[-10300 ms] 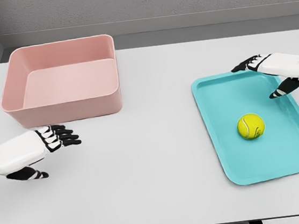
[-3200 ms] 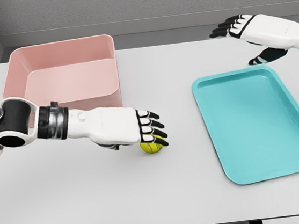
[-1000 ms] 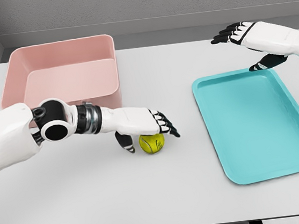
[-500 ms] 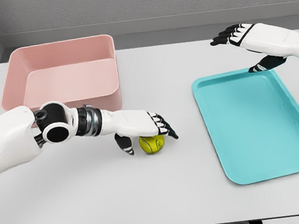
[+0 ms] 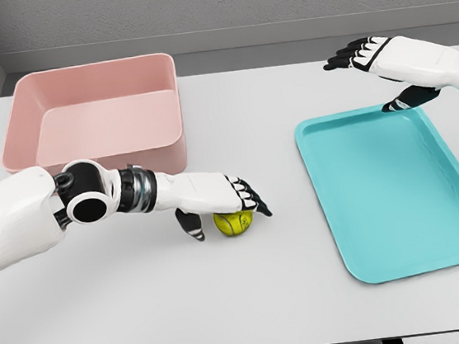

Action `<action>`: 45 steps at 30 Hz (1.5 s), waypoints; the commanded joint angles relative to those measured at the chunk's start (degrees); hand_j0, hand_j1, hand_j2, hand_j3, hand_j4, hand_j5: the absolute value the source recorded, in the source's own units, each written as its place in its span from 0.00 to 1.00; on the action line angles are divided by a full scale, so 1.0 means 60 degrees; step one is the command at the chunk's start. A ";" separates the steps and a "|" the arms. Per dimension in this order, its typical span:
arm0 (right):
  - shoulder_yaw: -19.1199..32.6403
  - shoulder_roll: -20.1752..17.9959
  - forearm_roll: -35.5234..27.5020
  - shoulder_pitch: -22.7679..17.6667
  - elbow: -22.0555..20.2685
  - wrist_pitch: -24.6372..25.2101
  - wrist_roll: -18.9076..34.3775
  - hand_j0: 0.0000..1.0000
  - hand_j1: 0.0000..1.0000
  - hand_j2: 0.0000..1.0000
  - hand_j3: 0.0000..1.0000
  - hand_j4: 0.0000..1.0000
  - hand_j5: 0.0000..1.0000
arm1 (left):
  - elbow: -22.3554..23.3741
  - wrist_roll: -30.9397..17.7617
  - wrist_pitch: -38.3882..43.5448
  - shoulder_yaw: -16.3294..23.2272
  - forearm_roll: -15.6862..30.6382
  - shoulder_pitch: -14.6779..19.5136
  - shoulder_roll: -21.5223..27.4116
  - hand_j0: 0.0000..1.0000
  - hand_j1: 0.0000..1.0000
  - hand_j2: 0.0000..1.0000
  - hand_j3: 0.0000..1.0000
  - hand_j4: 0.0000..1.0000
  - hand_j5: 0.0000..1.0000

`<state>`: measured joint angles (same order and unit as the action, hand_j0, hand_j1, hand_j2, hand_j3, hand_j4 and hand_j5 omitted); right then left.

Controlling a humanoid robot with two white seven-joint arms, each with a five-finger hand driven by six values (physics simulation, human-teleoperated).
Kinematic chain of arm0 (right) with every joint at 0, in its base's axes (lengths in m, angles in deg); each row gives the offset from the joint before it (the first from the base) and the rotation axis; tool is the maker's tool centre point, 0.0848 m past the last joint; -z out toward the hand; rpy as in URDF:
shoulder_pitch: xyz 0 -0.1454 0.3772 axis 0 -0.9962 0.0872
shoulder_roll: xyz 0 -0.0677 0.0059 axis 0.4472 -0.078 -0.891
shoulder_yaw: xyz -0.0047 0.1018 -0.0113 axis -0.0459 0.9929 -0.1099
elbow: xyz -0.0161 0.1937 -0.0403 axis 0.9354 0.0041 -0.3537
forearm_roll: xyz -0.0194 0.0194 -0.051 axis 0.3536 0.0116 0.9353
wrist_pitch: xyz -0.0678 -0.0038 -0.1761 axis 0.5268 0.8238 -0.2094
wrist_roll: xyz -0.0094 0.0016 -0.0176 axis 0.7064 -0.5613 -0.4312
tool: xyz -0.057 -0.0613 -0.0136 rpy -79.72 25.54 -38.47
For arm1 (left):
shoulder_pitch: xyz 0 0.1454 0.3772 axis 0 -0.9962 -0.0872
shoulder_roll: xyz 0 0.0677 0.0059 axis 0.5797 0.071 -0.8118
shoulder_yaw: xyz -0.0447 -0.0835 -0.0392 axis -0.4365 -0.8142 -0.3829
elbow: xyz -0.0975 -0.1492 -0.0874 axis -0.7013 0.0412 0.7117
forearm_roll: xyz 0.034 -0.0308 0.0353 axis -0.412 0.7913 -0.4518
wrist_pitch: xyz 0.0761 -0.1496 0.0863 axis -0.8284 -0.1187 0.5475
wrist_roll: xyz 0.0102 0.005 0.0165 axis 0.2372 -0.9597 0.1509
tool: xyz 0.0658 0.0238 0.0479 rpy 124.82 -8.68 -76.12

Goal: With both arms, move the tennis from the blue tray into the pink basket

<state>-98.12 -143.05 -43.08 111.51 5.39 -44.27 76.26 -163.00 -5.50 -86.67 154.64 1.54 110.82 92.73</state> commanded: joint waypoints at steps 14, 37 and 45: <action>0.0014 0.0001 -0.0063 -0.0015 0.0006 0.0010 -0.0005 1.00 1.00 1.00 1.00 1.00 1.00 | -0.0038 0.0055 -0.0488 -0.0143 0.0056 -0.0073 0.0095 0.45 0.45 0.45 0.45 0.45 0.45; 0.0014 0.0001 -0.0063 0.0000 -0.0023 0.0010 -0.0005 1.00 1.00 1.00 1.00 1.00 1.00 | -0.0082 0.0025 -0.1250 -0.1036 0.0466 0.0996 0.0739 0.45 0.45 0.45 0.45 0.45 0.45; -0.0001 0.0015 -0.0063 0.0015 -0.0023 0.0010 -0.0005 1.00 1.00 1.00 1.00 1.00 1.00 | 0.0416 0.0025 -0.1250 -0.1109 0.0539 0.1333 0.0842 0.45 0.45 0.45 0.45 0.45 0.45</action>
<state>-98.12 -142.97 -43.09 111.60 5.27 -44.27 76.26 -161.37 -5.36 -94.26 148.19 4.34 118.91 97.69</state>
